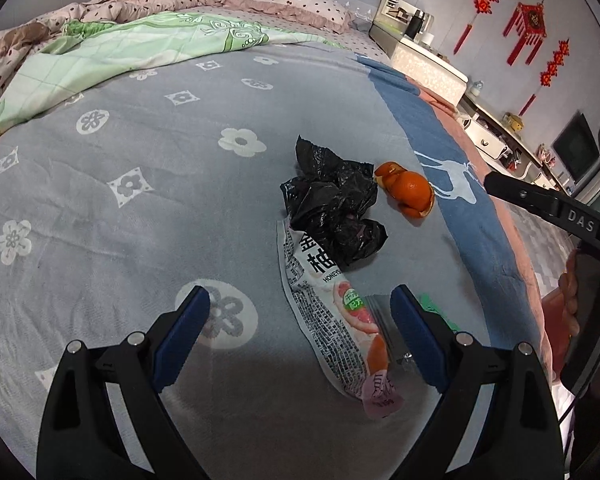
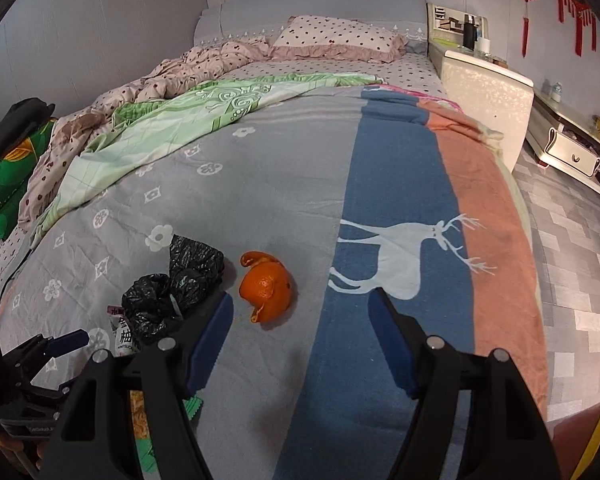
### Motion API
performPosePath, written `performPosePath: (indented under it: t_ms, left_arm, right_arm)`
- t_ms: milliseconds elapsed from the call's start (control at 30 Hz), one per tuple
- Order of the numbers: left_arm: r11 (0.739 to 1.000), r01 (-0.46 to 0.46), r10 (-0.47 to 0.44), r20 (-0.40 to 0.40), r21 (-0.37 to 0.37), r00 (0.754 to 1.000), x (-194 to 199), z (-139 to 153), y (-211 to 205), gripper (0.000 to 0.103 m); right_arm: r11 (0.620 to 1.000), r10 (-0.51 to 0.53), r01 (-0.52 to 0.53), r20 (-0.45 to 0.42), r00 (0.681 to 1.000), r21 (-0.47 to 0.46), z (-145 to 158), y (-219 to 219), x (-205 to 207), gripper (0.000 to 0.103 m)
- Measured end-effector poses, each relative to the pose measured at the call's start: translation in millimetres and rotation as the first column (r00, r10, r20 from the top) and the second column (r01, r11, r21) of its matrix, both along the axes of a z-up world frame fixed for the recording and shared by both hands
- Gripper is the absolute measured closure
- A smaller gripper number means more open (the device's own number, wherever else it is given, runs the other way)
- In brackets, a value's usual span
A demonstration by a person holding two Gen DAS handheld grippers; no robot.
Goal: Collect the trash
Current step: 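Grasp the snack wrapper with the left tool while the right grasps the orange peel, then carry the wrapper and orange peel over the bin and open both tools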
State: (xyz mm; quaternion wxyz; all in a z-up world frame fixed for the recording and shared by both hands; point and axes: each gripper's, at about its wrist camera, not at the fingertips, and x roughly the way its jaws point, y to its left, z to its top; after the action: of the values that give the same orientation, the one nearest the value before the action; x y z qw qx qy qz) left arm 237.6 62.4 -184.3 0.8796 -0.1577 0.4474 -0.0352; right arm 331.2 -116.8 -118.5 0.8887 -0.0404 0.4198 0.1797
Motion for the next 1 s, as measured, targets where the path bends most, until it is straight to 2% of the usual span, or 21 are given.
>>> performPosePath:
  t_ms: [200, 300, 367, 433, 567, 700, 833, 1000]
  left_arm:
    - [1.000, -0.001, 0.000, -0.018, -0.024, 1.000, 12.6, -11.3, 1.8, 0.023]
    - [0.999, 0.026, -0.026, -0.017, -0.022, 1.000, 15.8, -13.8, -3.4, 0.034]
    - [0.999, 0.043, -0.043, -0.014, -0.005, 0.999, 16.5, -14.6, -7.9, 0.051]
    - [0.998, 0.059, -0.059, -0.014, -0.015, 0.998, 17.1, -16.8, -8.3, 0.059]
    - [0.997, 0.064, -0.064, -0.003, -0.032, 0.998, 17.0, -16.0, -7.6, 0.063]
    - [0.996, 0.069, -0.069, -0.002, -0.059, 0.998, 17.7, -15.6, -6.0, 0.065]
    - [0.996, 0.067, -0.067, 0.004, -0.055, 0.998, 14.8, -12.6, -3.6, 0.065]
    - [0.997, 0.059, -0.058, 0.021, -0.053, 0.998, 9.8, -4.4, 2.6, 0.065]
  right_arm:
    - [0.998, 0.022, -0.023, -0.025, 0.999, -0.061, -26.4, 24.9, 24.2, 0.036]
    - [0.996, 0.028, -0.031, -0.037, 0.999, -0.082, -37.1, 31.4, 32.6, 0.036]
    - [0.995, 0.030, -0.033, -0.043, 0.999, -0.090, -42.3, 34.2, 37.2, 0.036]
    - [0.995, 0.033, -0.038, -0.051, 0.998, -0.091, -46.6, 36.8, 40.0, 0.037]
    - [0.993, 0.058, -0.064, -0.063, 0.996, -0.095, -52.7, 46.0, 43.0, 0.044]
    - [0.989, 0.092, -0.100, -0.075, 0.993, -0.106, -55.9, 55.9, 41.3, 0.067]
    - [0.988, 0.093, -0.100, -0.065, 0.993, -0.117, -54.2, 59.9, 38.7, 0.073]
    - [0.992, 0.074, -0.078, -0.034, 0.997, -0.100, -41.2, 54.9, 31.4, 0.075]
